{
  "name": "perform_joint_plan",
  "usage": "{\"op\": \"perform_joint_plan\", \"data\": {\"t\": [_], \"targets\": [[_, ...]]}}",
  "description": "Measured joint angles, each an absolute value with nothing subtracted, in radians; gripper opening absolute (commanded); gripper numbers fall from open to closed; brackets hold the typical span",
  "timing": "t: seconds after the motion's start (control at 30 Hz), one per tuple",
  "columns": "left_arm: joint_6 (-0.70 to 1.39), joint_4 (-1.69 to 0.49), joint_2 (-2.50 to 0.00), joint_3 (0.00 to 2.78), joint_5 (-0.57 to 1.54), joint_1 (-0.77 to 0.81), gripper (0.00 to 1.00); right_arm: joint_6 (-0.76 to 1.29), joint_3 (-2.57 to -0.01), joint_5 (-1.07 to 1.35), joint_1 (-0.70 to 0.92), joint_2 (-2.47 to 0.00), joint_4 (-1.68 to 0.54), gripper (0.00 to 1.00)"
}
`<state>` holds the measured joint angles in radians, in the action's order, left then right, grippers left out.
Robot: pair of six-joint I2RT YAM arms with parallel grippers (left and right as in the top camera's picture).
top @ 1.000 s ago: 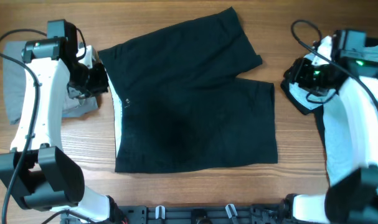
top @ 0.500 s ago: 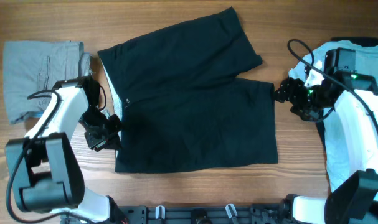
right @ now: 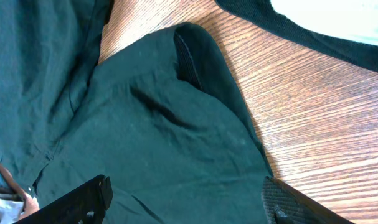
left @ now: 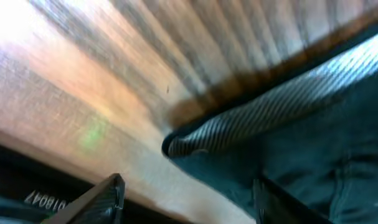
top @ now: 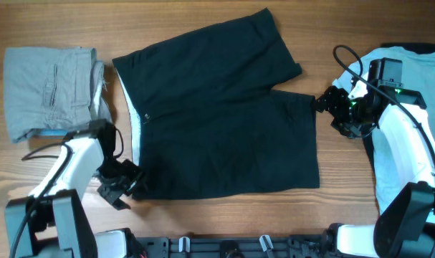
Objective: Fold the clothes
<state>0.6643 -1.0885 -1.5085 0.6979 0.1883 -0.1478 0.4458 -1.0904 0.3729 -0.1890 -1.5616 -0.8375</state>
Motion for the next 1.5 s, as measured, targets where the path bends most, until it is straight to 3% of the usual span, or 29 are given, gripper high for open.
{"op": "perform_joint_plan", "data": {"t": [0.07, 0.17, 0.33, 0.5, 0.67, 0.87, 1.0, 1.2, 1.27, 1.3, 1.37, 1.4, 1.5], "targets": [[0.691, -1.002, -1.497, 0.664, 0.188, -0.159, 0.44, 0.445, -1.090, 0.373, -0.189, -1.562, -0.835, 0.82], [0.702, -0.937, -1.496, 0.650, 0.188, -0.159, 0.39, 0.446, -1.090, 0.373, -0.189, -1.562, -0.833, 0.82], [0.711, -0.918, -1.495, 0.649, 0.180, -0.159, 0.04, 0.445, -1.090, 0.327, -0.189, -1.562, -0.870, 0.84], [0.682, -0.909, -1.492, 0.649, 0.192, -0.159, 0.04, 0.445, -1.089, 0.264, -0.189, -1.562, -0.998, 0.99], [0.588, -0.962, -1.491, 0.662, 0.215, -0.160, 0.04, 0.445, -1.073, 0.214, -0.212, -1.580, -1.051, 0.97], [0.526, -1.014, -1.449, 0.735, 0.219, -0.160, 0.04, 0.425, -0.942, 0.220, -0.289, -1.620, -1.062, 0.87], [0.520, -1.011, -1.448, 0.735, 0.219, -0.160, 0.04, 0.425, -0.834, 0.255, -0.289, -1.620, -1.059, 0.73], [0.517, -1.008, -1.448, 0.735, 0.219, -0.160, 0.04, 0.422, -0.732, 0.325, -0.289, -1.620, -1.054, 0.68], [0.516, -1.006, -1.448, 0.735, 0.219, -0.160, 0.04, 0.423, -0.715, 0.333, -0.289, -1.620, -1.031, 0.54], [0.516, -1.006, -1.448, 0.735, 0.219, -0.160, 0.04, 0.432, -0.706, 0.333, -0.289, -1.620, -1.005, 0.42], [0.516, -1.006, -1.448, 0.735, 0.219, -0.160, 0.04, 0.460, -0.694, 0.344, -0.289, -1.620, -0.973, 0.09], [0.516, -1.005, -1.448, 0.735, 0.219, -0.160, 0.04, 0.466, -0.694, 0.350, -0.289, -1.620, -0.960, 0.04], [0.516, -1.006, -1.448, 0.735, 0.219, -0.160, 0.04, 0.447, -0.723, 0.352, -0.289, -1.620, -1.003, 0.04]]}}
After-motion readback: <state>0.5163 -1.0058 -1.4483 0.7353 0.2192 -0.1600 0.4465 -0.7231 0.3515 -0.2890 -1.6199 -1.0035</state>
